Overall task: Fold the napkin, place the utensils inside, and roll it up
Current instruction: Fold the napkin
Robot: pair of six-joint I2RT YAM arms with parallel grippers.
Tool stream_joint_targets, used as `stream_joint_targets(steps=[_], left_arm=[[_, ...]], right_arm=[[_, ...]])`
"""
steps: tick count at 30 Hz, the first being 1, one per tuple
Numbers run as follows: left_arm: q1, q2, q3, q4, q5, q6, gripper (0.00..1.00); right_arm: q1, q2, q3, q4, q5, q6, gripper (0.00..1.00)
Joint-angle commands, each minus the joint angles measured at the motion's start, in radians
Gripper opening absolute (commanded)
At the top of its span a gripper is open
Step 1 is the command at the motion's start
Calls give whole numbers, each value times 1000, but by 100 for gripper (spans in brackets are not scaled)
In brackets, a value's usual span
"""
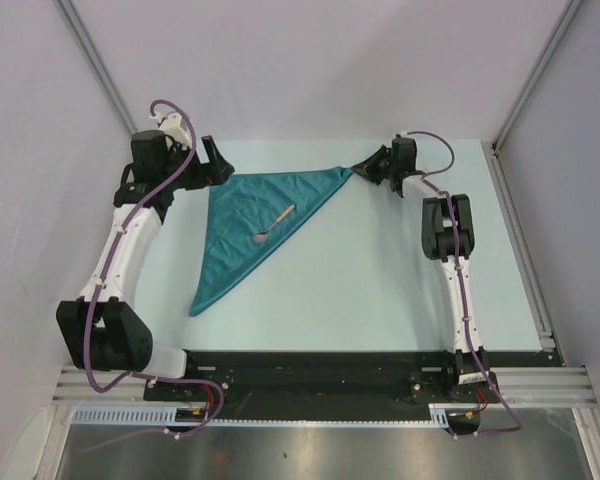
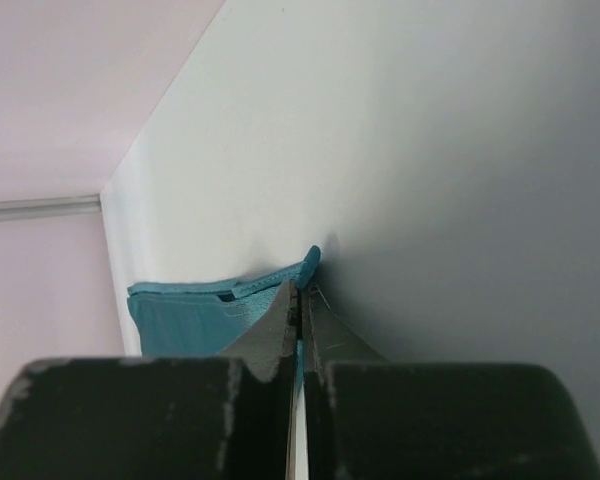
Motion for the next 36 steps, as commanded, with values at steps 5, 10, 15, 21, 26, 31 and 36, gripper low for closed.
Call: stream_joint_targets(steps=[5, 10, 15, 21, 26, 31, 36], left_arm=[[11, -13, 9, 22, 33, -18, 97], [13, -18, 9, 23, 31, -18, 97], [13, -19, 8, 26, 37, -20, 98], [13, -25, 6, 28, 40, -21, 97], [13, -30, 6, 28, 37, -20, 98], [13, -33, 6, 29, 42, -21, 98], [13, -38, 5, 31, 43, -21, 98]], right_arm=[[50, -173, -198, 349, -111, 47, 0], [115, -270, -227, 414, -163, 45, 0], [211, -330, -293, 416, -197, 16, 0], [322, -364, -373, 434, -240, 24, 0], [392, -376, -419, 417, -260, 15, 0], [443, -384, -455, 422, -268, 24, 0], [481, -391, -492, 454, -265, 47, 0]])
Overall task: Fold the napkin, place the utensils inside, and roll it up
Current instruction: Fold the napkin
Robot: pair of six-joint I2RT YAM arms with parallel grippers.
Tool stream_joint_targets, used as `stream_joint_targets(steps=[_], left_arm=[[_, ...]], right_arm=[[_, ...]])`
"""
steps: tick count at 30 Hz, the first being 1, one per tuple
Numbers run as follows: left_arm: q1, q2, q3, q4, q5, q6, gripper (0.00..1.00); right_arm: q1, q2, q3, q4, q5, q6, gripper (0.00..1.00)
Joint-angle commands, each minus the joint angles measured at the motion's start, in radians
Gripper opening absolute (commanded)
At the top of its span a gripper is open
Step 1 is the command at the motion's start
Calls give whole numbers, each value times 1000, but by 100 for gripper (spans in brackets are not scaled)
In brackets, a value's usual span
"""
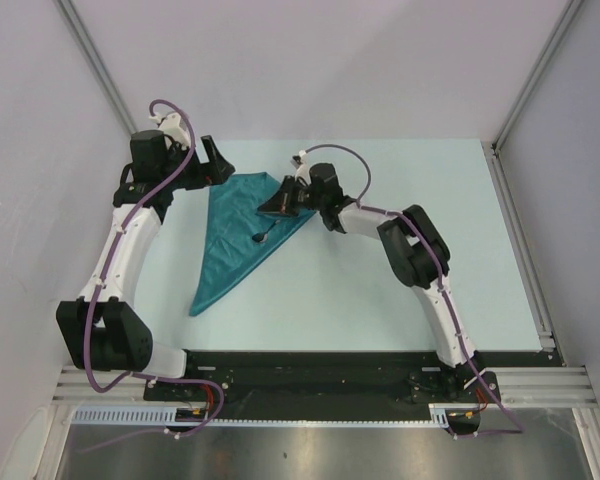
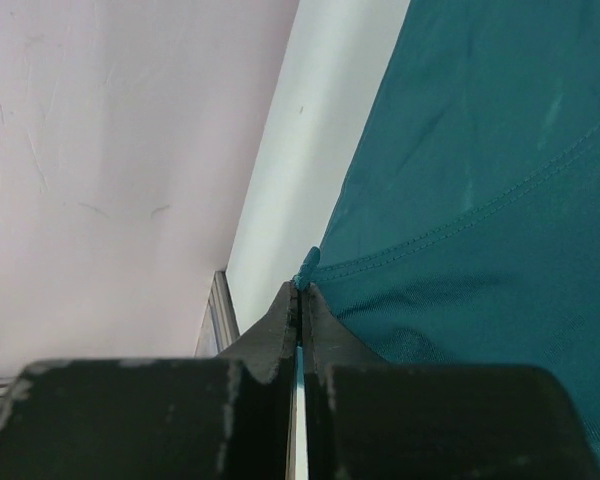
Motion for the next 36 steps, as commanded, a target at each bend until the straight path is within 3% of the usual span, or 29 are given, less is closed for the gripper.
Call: stream_joint_targets(steps=[1, 27, 30, 31, 34, 36], left_arm=[[9, -37, 5, 30, 24, -8, 98], [9, -42, 3, 35, 32, -13, 98], [9, -42, 3, 35, 35, -14, 98], [9, -40, 3, 35, 33, -14, 98], [9, -42, 3, 35, 32, -13, 98], [9, -46, 3, 33, 27, -8, 98]], right_arm=[[28, -50, -22, 59, -17, 15, 0], [139, -26, -129, 63, 5, 7, 0], [142, -30, -142, 60, 0, -1, 10], [142, -36, -142, 52, 0, -8, 22], [146, -59, -139, 25, 0, -46, 44], [154, -79, -132, -29, 3, -85, 55]])
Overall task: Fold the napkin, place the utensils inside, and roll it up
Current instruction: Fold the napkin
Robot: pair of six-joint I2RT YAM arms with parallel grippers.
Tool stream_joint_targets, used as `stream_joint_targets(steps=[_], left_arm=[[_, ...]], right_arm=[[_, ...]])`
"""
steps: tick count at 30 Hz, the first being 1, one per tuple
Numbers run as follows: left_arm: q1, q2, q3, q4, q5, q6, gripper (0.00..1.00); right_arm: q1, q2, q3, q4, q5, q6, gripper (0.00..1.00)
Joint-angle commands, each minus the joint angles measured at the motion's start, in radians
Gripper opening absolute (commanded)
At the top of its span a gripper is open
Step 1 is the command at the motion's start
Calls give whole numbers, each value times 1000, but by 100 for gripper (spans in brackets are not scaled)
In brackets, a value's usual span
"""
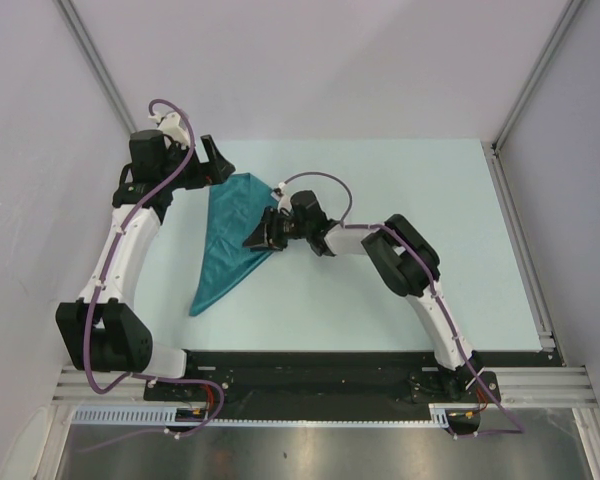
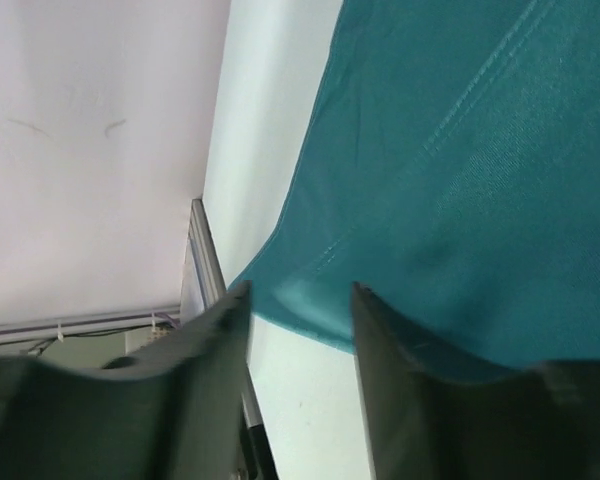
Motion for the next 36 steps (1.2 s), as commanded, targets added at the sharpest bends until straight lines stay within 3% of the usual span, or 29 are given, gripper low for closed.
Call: stream_joint_targets(steps=[1, 7, 11, 13, 18, 27, 31, 36], left_arm=[[9, -40, 5, 26, 11, -6, 98], [56, -56, 9, 17, -17, 2, 99], [88, -98, -3, 19, -55, -4, 100], [88, -115, -37, 20, -124, -6, 100], [88, -230, -233, 41, -239, -78, 100], [88, -501, -696, -17, -256, -285, 95], [90, -630, -771, -87, -341, -365, 91], [104, -654, -880, -147, -348, -487, 82]], right_arm=[[20, -93, 16, -70, 2, -118, 57], [49, -228, 18, -283, 81, -347, 69], [101, -283, 56, -440, 193, -595, 70], [122, -306, 70, -498, 226, -642, 70], [115, -367, 33, -505, 295, -645, 70], [-23, -603, -229, -399, 264, -561, 70], [-112, -735, -358, -373, 233, -531, 70], [-218, -907, -492, -400, 215, -516, 70]])
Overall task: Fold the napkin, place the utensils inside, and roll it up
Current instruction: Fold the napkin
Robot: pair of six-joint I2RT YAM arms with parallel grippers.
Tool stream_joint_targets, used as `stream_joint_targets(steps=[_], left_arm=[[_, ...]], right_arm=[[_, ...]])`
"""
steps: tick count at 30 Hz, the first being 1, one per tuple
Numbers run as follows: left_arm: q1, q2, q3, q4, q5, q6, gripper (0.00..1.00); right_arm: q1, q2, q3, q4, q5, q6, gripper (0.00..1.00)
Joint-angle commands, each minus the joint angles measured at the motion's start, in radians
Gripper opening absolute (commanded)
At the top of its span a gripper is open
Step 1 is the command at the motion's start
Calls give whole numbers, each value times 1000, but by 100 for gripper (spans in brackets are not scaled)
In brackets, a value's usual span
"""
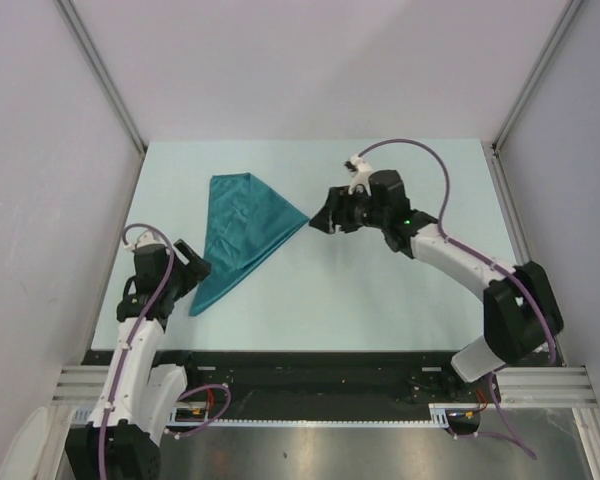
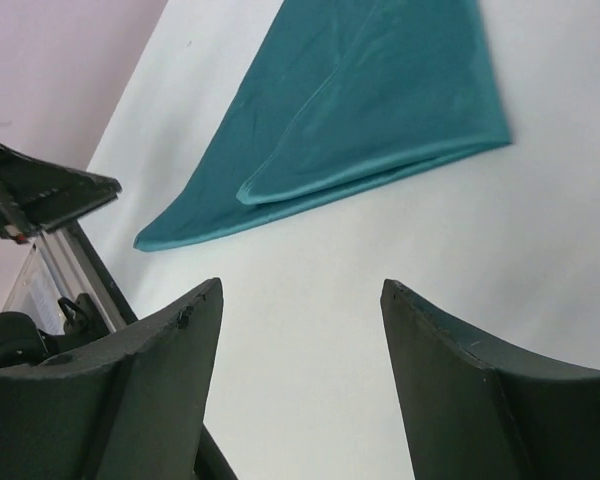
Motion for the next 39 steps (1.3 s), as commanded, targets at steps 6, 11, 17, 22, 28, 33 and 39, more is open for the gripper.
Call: stream_joint_targets(steps=[6, 11, 17, 22, 28, 33, 39], left_arm=[[20, -62, -122, -105, -88, -281, 71], [19, -105, -135, -189, -151, -362, 70], [19, -96, -135, -287, -208, -465, 68], [19, -113, -125, -307, -257, -494, 67], [20, -106, -153, -249, -222, -526, 63], [20, -93, -165, -223, -222, -544, 60], [19, -89, -198, -185, -205, -564, 59]], right_arm=[[-170, -289, -183, 20, -57, 47, 71], [-228, -332, -225, 19, -71, 61, 72], [-257, -335, -240, 22, -91, 72, 72], [-282, -331, -251, 30, -115, 84, 72], [-303, -343, -262, 34, -128, 89, 72], [-319, -355, -279, 39, -140, 99, 72], [-332, -361, -291, 46, -151, 107, 72]])
